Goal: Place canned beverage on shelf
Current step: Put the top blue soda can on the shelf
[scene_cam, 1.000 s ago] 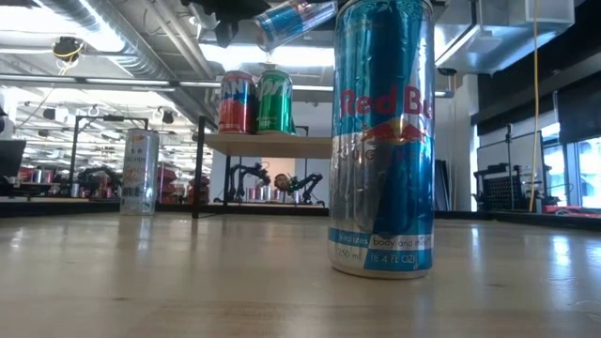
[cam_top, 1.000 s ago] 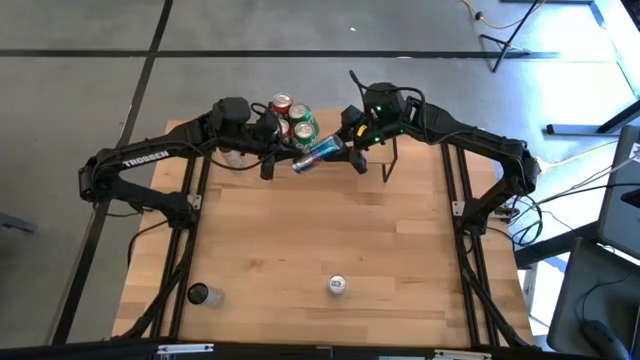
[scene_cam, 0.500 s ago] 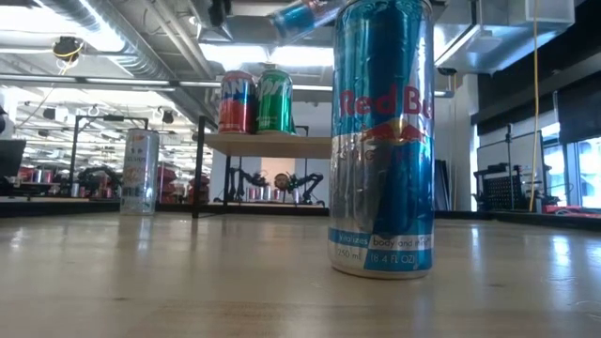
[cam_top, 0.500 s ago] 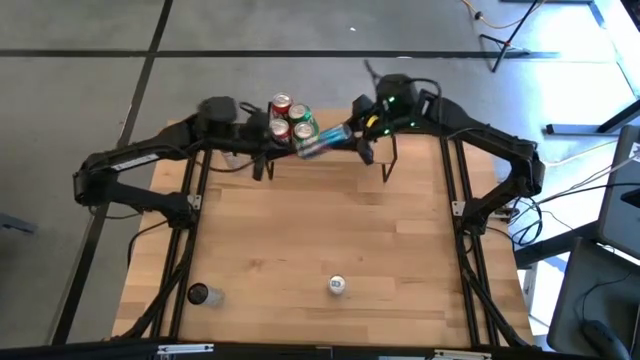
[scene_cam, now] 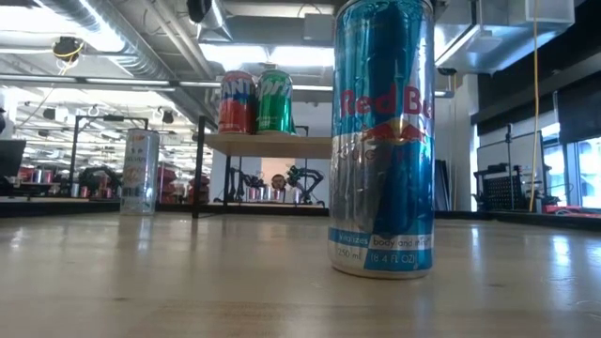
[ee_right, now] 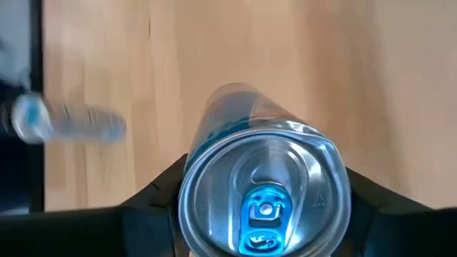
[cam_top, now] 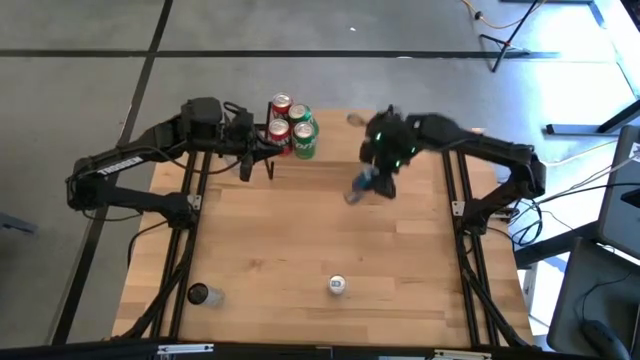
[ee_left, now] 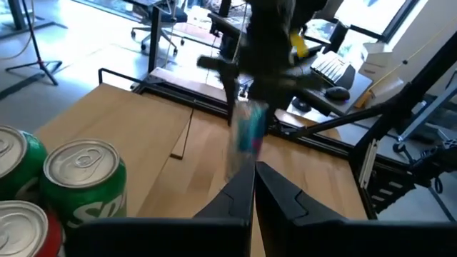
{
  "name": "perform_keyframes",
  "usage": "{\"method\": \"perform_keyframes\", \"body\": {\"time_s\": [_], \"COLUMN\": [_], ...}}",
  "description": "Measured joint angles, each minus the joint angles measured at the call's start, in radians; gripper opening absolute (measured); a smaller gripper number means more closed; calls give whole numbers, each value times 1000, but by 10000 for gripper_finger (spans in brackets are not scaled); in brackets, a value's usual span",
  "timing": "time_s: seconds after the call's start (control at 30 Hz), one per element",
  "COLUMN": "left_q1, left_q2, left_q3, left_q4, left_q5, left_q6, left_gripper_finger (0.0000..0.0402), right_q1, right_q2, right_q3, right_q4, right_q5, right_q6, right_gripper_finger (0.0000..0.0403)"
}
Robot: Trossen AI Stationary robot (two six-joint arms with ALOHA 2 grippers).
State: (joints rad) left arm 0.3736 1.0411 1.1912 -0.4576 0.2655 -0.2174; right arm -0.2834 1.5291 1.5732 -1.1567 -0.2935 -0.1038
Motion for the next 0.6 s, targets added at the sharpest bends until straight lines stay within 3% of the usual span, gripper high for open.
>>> {"method": "perform_keyframes", "body": {"time_s": [0.27, 0.6], "left_q1": [-3, -3], "left_q2": [1, 1], "left_q3": [0, 0], "left_q4": [1, 2], "left_q5": [-2, 4], "left_q6": [10, 2], "left_gripper_finger": [6, 6], "right_q1": [99, 100], "right_q2": [1, -4], "right_q3": [-279, -469], "right_q4": [176, 285], "right_q5": [191, 208], "right_q6": [81, 133], "right_gripper_finger": [206, 207]}}
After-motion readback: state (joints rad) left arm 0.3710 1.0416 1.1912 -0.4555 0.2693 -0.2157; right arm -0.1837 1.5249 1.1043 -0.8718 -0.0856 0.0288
